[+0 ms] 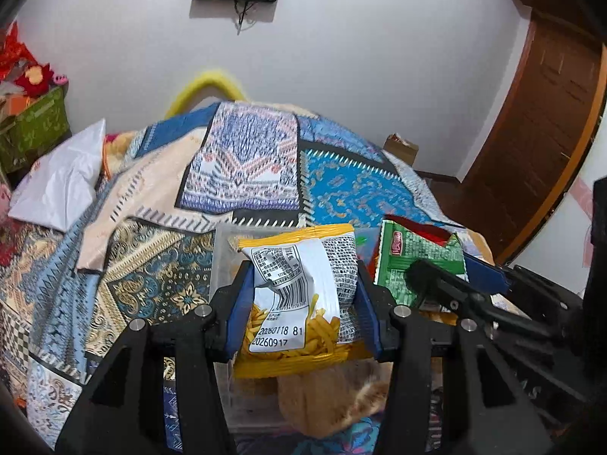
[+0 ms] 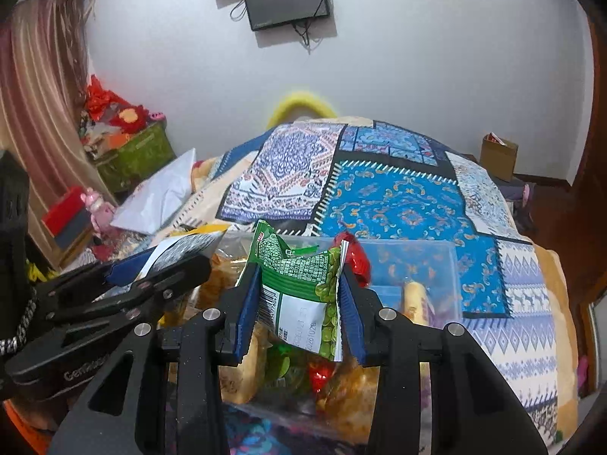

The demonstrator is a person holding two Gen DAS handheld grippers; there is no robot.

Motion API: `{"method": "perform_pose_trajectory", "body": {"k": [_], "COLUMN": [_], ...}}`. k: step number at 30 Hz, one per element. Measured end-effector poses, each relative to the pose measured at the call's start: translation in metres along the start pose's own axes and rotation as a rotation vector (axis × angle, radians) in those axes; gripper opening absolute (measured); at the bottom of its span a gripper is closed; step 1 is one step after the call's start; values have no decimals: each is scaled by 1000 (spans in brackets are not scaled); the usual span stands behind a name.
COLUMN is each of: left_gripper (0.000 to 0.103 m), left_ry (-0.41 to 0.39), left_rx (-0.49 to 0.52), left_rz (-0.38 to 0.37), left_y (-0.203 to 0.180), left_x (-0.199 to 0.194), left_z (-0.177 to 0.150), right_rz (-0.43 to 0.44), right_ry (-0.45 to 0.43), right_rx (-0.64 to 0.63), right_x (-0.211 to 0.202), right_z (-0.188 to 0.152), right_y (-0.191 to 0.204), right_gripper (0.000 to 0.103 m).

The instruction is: Organize snacks

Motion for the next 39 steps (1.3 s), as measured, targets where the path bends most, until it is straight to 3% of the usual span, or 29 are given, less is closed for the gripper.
{"method": "perform_pose_trajectory", "body": {"k": [7,15,24,32,34,39], "left_gripper": [53,55,55,58,74,90], "left_ry": [40,1,-189,-342,-365,-414], "left_rx": [-20,4,74,140,133,149], "left_rz": [-23,-41,1,8,1,2], "left_y": [8,1,-22,-48,-50,-57], "left_x": [12,-21,-119,-208,-223,-249], "left_z": [-3,0,-9,-41,-48,-64], "right_rz": [-13,-13,3,12,16,-16], "right_ry": [38,7,-116,-250,-280,-355], "right_rx": [-34,-35,-27,-25,-21,-21], "right_x": [13,-16,-91,-167,-181,-208], "right_z": [-4,-1,-4,-22,-27,-39], "right_y": [1,5,8,16,18,24], "right_gripper": [38,48,49,49,61,86]}}
Point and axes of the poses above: each gripper's, at about its wrist camera, not at the fingertips, and x roughly the way its jaws point, y to its left, z to its top, the point moved 4 cm from there along x, roughly the way its jaws point, and after that the axes turned 10 degrees about y, right-handed, at the moved point
